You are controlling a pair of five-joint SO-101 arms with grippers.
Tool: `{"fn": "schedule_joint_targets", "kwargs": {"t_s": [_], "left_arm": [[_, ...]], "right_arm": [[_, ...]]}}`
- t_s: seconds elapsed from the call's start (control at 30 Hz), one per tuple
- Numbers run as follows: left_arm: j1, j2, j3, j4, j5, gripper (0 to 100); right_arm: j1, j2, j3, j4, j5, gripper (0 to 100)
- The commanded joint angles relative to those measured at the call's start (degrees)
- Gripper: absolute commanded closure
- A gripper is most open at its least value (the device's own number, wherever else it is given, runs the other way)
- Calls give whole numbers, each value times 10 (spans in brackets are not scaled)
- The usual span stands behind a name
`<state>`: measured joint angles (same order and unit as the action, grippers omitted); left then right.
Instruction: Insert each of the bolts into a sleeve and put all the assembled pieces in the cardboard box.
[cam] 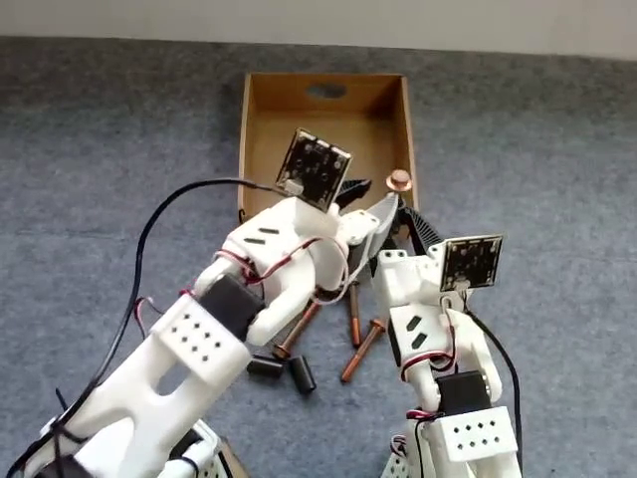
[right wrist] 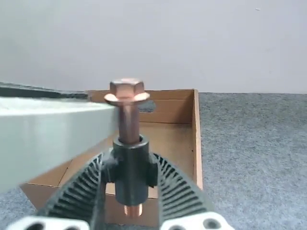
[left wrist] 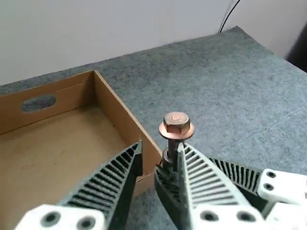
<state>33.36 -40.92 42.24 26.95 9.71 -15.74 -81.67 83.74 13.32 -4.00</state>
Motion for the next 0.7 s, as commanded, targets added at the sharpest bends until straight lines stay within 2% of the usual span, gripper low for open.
{"fn": "schedule_joint_targets", "kwargs": {"t_s": [0.0,0.2,0.43,0.53,0.67], "left_arm": [[-9,-74,17,22,-2,878],[-53,-210,119,48,-4,878],[-235,-302,263,45,-9,878],[-289,-302,318,23,-65,879],[-302,-303,396,-44,-127,880]], "right_arm": [[6,-7,-6,-13,0,991],[6,-6,-5,-13,0,991],[6,-6,8,-11,4,991],[6,-6,25,-12,4,991],[6,-6,26,-12,4,991]]}}
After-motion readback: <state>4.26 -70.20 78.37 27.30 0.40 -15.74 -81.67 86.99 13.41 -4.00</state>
